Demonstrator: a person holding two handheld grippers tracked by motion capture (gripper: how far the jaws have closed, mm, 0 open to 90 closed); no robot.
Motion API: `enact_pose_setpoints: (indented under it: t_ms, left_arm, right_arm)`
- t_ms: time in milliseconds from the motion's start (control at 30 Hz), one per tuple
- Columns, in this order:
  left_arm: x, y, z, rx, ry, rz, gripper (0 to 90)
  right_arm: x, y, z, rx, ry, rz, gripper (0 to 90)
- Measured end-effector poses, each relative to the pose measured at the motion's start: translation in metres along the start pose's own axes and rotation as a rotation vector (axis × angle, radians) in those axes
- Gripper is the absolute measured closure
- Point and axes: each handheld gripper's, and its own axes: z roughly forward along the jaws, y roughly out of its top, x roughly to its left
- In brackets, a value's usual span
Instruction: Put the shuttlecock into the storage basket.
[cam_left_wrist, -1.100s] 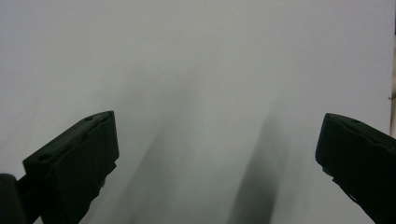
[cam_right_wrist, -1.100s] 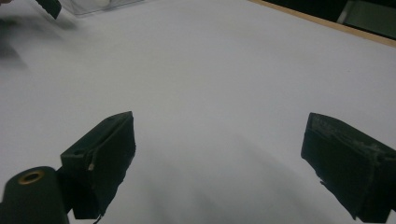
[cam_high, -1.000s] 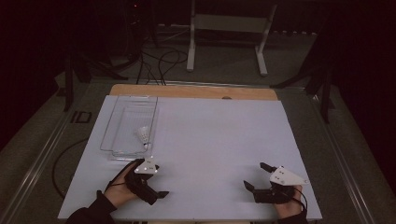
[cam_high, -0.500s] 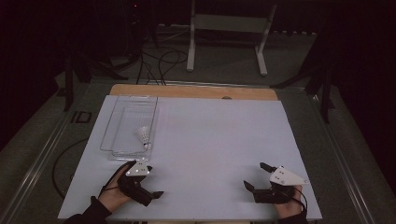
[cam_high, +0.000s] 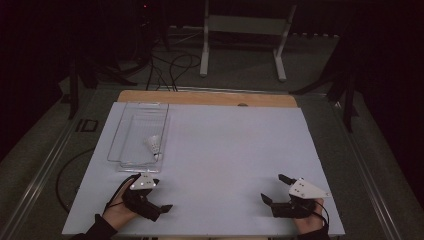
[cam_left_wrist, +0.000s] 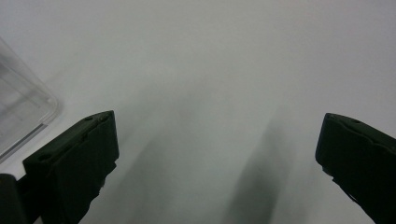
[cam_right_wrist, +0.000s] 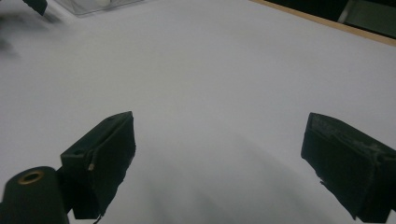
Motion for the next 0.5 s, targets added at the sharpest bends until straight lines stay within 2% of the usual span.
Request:
enact_pose_setpoints:
  t_ms: [33,200,400,500]
  left_arm:
    - [0.0006,-0.0014,-0.0008,-0.010,0.019,-0.006,0.2]
    - [0.0021,-0.0038,-0.0025,-0.047,0.051,-0.014,0.2]
    - [0.0045,-0.0066,-0.0031,-0.091,0.062,-0.018,0.2]
    - [0.0056,-0.0076,-0.0019,-0.090,0.057,-0.019,0.2]
  right_arm:
    - [0.0001,0.0000,0.0000,0.000,0.000,0.000,9.9]
    - [-0.0005,-0.0004,-0.0012,-0.002,0.000,0.003,9.9]
    - [0.0001,-0.0002,-0.0014,-0.003,0.001,-0.001,9.9]
    - [0.0000,-0.0003,-0.0012,-0.002,0.002,-0.001,9.9]
